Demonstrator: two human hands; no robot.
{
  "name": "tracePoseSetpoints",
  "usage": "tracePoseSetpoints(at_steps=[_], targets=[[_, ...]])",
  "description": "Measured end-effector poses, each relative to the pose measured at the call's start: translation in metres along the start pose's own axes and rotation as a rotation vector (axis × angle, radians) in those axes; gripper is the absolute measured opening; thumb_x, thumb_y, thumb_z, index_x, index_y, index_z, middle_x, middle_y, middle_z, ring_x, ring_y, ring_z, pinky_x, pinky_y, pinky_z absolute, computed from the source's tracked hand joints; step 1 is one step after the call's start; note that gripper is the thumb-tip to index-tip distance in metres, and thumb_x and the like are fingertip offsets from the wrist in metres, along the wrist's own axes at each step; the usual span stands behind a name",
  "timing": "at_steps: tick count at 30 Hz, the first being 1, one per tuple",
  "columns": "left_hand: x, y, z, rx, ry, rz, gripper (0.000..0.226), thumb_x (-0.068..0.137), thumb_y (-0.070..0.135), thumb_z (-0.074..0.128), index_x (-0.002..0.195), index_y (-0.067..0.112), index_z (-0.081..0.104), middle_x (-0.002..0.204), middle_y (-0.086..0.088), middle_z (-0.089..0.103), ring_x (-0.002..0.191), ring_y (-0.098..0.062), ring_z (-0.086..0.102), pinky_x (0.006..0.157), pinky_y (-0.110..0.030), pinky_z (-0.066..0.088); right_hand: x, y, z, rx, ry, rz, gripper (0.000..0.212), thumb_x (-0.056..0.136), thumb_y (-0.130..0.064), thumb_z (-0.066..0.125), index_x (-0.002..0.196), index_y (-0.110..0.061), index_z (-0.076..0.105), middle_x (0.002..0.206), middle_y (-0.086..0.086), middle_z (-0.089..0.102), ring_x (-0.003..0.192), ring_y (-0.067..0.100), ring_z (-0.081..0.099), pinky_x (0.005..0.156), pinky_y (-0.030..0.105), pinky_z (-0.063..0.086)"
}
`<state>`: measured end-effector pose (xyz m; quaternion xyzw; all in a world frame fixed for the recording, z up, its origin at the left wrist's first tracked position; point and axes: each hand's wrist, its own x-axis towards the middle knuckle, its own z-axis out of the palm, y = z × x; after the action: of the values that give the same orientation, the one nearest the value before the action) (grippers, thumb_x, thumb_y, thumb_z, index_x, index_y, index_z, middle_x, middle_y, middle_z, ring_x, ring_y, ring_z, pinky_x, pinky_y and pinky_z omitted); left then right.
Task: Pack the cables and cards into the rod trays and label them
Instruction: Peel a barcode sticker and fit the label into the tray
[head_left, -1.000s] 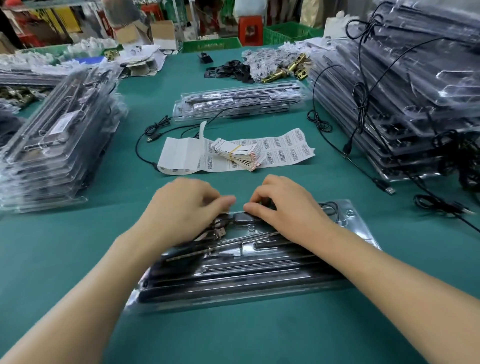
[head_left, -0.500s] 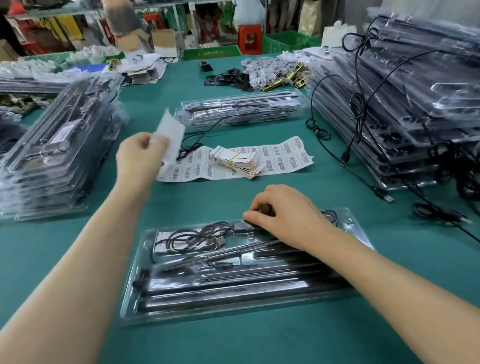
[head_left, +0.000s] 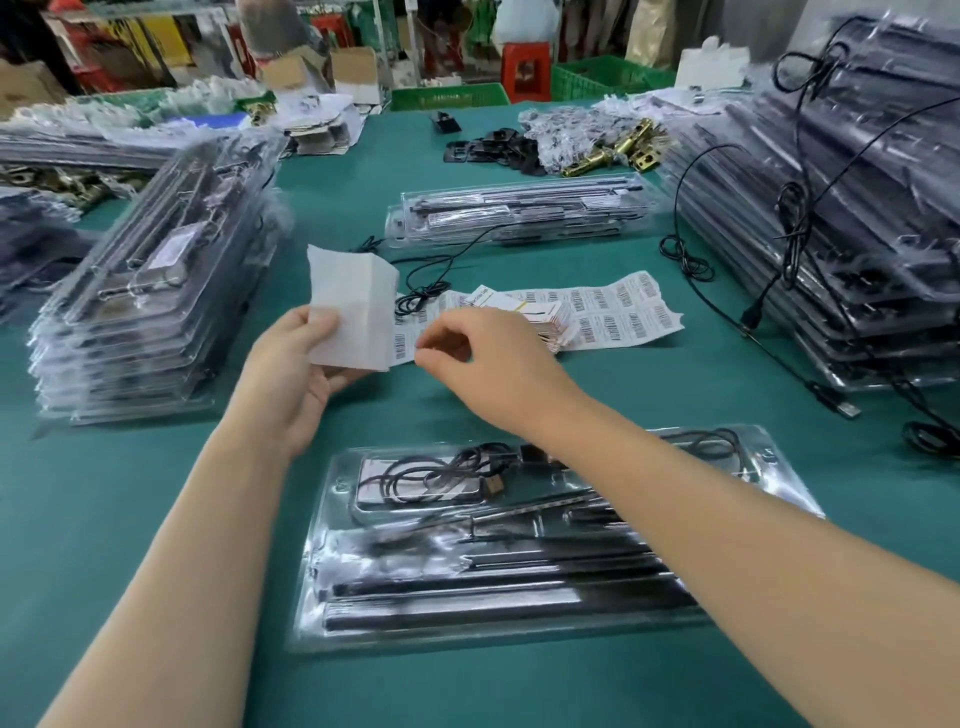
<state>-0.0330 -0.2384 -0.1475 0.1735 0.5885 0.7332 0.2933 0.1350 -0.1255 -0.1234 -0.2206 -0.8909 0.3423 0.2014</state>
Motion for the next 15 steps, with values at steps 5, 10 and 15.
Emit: tracePoseSetpoints(at_steps=[5,10,15], targets=[[0.0,-0.008,0.001,-0.122,0.009,-0.036,0.022,0.109,0.013,0.042,0.093,0.011,0.057,0.1,-0.009,0.076,0.093,-0.024,0.075,0.069,-0.036,0.063,0.031,-0.011,0.035,0.06,0.09,0.077,0.025,0.089,-0.025,0.075,0.11,-0.012,0.073,0.105,0.001,0.074,0.094,0.019,0.067,0.089,0.04,0.053],[0.008,-0.013,-0.006,-0.313,0.001,-0.061,0.034,0.105,0.023,0.053,0.13,0.0,0.058,0.124,-0.015,0.072,0.113,-0.025,0.071,0.082,-0.03,0.06,0.043,-0.015,0.06,0.123,0.167,0.102,0.03,0.085,-0.02,0.076,0.114,-0.014,0.07,0.107,-0.002,0.074,0.094,0.02,0.067,0.086,0.043,0.054],[0.001,-0.015,-0.007,0.169,-0.101,0.197,0.017,0.081,0.022,0.084,0.097,0.022,0.078,0.099,0.0,0.078,0.098,-0.018,0.073,0.087,-0.027,0.056,0.048,-0.017,0.064,0.18,0.211,0.099,0.032,0.086,-0.009,0.068,0.116,-0.02,0.073,0.106,-0.005,0.076,0.098,0.018,0.069,0.086,0.041,0.055]])
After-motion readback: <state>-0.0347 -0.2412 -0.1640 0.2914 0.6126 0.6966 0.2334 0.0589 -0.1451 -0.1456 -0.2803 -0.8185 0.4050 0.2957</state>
